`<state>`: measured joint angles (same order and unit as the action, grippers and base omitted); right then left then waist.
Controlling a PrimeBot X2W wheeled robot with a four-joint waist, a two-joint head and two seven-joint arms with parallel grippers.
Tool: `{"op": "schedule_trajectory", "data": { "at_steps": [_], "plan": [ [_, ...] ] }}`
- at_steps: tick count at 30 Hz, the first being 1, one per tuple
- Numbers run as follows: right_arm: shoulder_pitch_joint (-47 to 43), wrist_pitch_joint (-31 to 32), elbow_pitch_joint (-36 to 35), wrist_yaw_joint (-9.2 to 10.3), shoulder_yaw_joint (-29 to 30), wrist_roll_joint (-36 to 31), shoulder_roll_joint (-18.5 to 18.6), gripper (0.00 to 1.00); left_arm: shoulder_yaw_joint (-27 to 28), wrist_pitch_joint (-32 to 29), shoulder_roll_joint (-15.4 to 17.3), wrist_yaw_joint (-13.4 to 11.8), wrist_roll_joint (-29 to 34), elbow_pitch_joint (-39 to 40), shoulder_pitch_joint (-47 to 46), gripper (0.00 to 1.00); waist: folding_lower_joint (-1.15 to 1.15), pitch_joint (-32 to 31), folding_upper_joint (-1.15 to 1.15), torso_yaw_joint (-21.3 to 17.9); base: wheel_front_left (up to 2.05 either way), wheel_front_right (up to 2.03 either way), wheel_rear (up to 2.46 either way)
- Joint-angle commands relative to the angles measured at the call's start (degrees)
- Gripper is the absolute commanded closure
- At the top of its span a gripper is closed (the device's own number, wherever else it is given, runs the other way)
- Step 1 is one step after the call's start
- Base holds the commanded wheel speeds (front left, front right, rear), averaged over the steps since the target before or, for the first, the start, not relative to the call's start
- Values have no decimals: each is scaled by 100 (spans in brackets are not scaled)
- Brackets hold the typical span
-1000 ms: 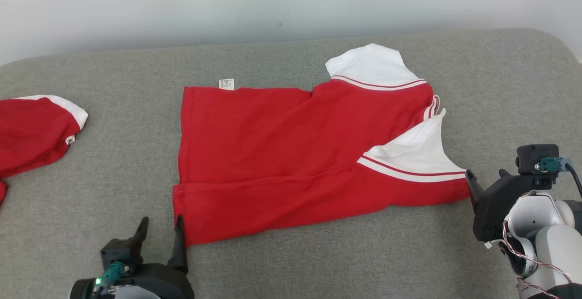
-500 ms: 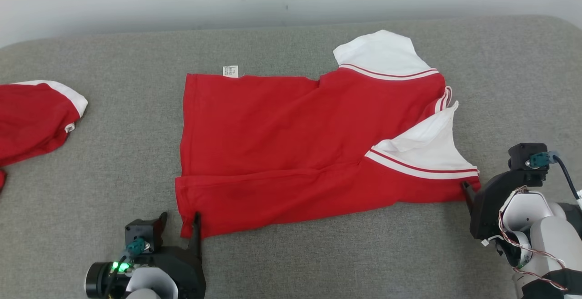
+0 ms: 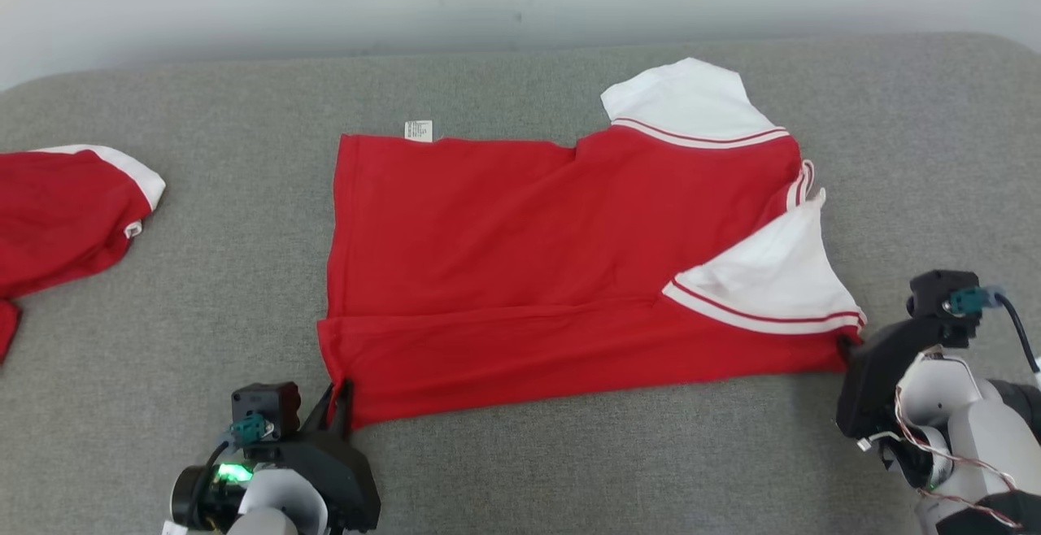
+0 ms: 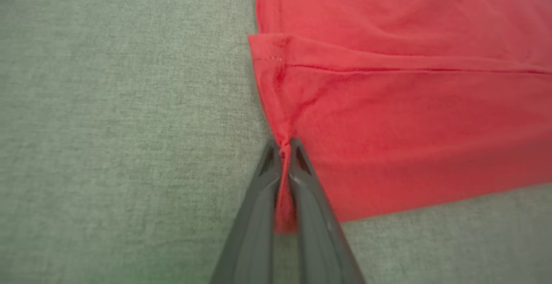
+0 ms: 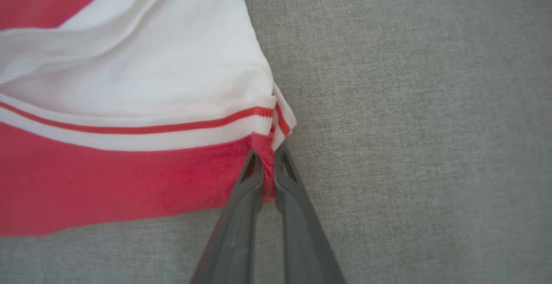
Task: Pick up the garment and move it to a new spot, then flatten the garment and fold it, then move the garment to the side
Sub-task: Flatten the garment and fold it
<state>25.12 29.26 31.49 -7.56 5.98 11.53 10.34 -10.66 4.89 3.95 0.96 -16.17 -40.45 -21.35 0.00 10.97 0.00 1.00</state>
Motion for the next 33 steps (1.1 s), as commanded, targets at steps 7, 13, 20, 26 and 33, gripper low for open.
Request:
{"op": "schedule_trajectory", "data": {
  "at_steps": [7,13,20,26,33],
  "plan": [
    [-606,-188,-521,16,319,178,-108,100,-17,-105,116,-50,-94,-88,658,100,0,-492,0,-61,0,0,0],
    [-1343,-59,-1294,16,574,152,-312,100,-37,-164,207,-72,-123,263,962,100,0,-714,0,-99,0,0,0],
    [-2198,186,-2157,16,812,115,-567,100,-104,-386,235,-134,-188,722,1459,100,0,-892,0,-166,0,0,0],
    [-2669,360,-2430,16,932,11,-697,100,-200,-659,328,-173,-186,1128,1819,100,0,-991,0,-169,0,0,0],
    [-2860,330,-2339,16,950,34,-731,0,-240,-875,385,-217,-238,1448,2080,0,0,-1061,0,-163,0,0,0]
  ]
}}
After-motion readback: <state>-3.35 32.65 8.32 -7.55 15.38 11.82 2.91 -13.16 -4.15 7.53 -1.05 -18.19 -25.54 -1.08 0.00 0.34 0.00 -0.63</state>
